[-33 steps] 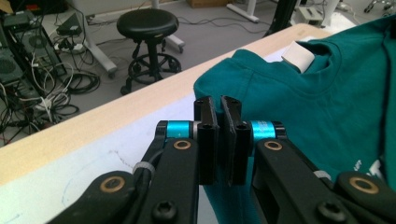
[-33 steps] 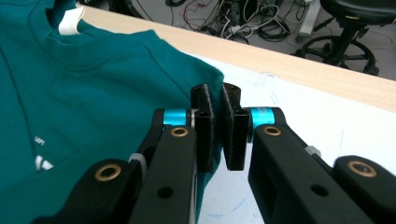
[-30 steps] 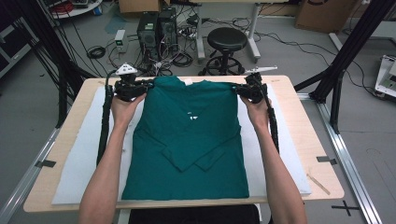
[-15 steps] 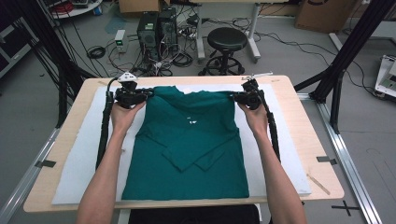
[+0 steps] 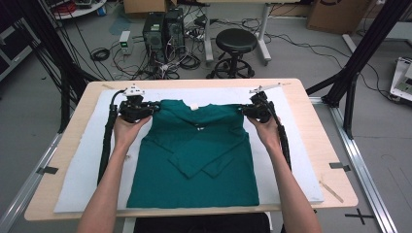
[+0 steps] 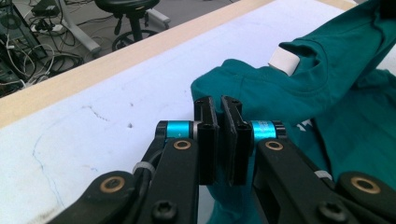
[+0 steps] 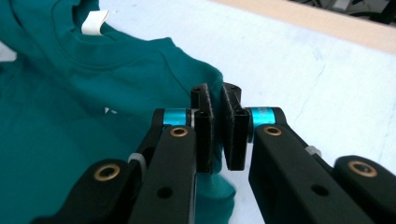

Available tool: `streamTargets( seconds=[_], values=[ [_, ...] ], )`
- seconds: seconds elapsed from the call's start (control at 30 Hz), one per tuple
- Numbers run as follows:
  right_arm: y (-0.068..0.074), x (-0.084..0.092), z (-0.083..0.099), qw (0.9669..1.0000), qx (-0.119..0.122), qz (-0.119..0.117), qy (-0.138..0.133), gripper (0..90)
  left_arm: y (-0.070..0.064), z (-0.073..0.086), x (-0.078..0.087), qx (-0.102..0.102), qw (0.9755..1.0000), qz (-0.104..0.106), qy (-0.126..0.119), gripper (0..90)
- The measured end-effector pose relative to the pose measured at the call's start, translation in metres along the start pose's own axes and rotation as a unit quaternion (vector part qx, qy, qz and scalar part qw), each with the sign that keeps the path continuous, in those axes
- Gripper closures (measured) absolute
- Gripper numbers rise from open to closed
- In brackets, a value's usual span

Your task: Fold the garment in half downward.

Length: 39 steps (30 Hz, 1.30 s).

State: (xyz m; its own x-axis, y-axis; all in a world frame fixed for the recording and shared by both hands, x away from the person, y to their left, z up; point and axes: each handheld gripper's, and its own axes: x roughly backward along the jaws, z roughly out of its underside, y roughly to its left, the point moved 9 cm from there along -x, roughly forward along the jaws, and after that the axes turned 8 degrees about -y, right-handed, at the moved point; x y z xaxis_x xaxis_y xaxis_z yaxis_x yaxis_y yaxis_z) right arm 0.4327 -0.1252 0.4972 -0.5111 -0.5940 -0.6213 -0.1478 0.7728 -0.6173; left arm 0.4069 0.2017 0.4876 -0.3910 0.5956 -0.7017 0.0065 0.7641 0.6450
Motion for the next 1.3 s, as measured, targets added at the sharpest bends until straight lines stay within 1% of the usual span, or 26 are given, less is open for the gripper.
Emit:
streamTargets(
  seconds=[0.03, 0.1, 0.17, 0.23, 0.33, 0.43, 0.6, 0.7, 0.8, 0.9, 1.07, 1.17, 1.3],
  values=[
    [0.001, 0.001, 0.003, 1.0000, -0.001, -0.002, 0.000, 85.5, -0.001, 0.002, 0.001, 0.002, 1.0000, 0.001, 0.000, 85.1],
    [0.003, 0.003, 0.008, 0.9999, -0.007, -0.009, 0.011, 85.4, -0.004, 0.007, 0.004, 0.004, 1.0000, 0.000, 0.002, 85.1],
    [0.006, 0.006, 0.011, 0.9999, -0.003, -0.009, 0.004, 85.4, -0.007, 0.012, 0.007, 0.006, 1.0000, 0.001, 0.002, 85.0],
    [0.010, 0.009, 0.016, 0.9999, -0.003, -0.013, 0.006, 85.4, -0.010, 0.017, 0.010, 0.009, 1.0000, 0.003, -0.001, 85.0],
    [0.014, 0.012, 0.024, 0.9998, -0.005, -0.016, 0.006, 85.4, -0.014, 0.025, 0.014, 0.015, 0.9999, 0.004, 0.004, 85.0],
    [0.019, 0.015, 0.032, 0.9998, -0.005, -0.019, 0.006, 85.4, -0.021, 0.032, 0.018, 0.015, 0.9998, 0.008, 0.007, 84.9],
    [0.028, 0.021, 0.045, 0.9997, -0.005, -0.023, 0.009, 85.3, -0.031, 0.042, 0.025, 0.007, 0.9998, 0.015, 0.011, 84.9],
    [0.033, 0.026, 0.054, 0.9996, -0.004, -0.026, 0.008, 85.3, -0.035, 0.050, 0.030, 0.011, 0.9997, 0.018, 0.012, 84.9],
    [0.038, 0.031, 0.062, 0.9995, -0.011, -0.031, 0.003, 85.3, -0.039, 0.058, 0.036, 0.017, 0.9996, 0.019, 0.013, 84.9],
    [0.042, 0.035, 0.069, 0.9993, -0.013, -0.035, 0.000, 85.4, -0.045, 0.064, 0.042, 0.018, 0.9996, 0.021, 0.011, 85.0],
    [0.053, 0.043, 0.079, 0.9990, -0.012, -0.044, -0.002, 85.4, -0.055, 0.068, 0.055, 0.014, 0.9997, 0.018, -0.004, 84.9],
    [0.059, 0.047, 0.084, 0.9987, -0.011, -0.050, 0.001, 85.4, -0.060, 0.070, 0.062, 0.018, 0.9995, 0.024, -0.013, 85.0],
    [0.066, 0.054, 0.094, 0.9982, -0.013, -0.058, 0.001, 85.3, -0.066, 0.079, 0.069, 0.019, 0.9994, 0.028, -0.009, 84.9]
  ],
)
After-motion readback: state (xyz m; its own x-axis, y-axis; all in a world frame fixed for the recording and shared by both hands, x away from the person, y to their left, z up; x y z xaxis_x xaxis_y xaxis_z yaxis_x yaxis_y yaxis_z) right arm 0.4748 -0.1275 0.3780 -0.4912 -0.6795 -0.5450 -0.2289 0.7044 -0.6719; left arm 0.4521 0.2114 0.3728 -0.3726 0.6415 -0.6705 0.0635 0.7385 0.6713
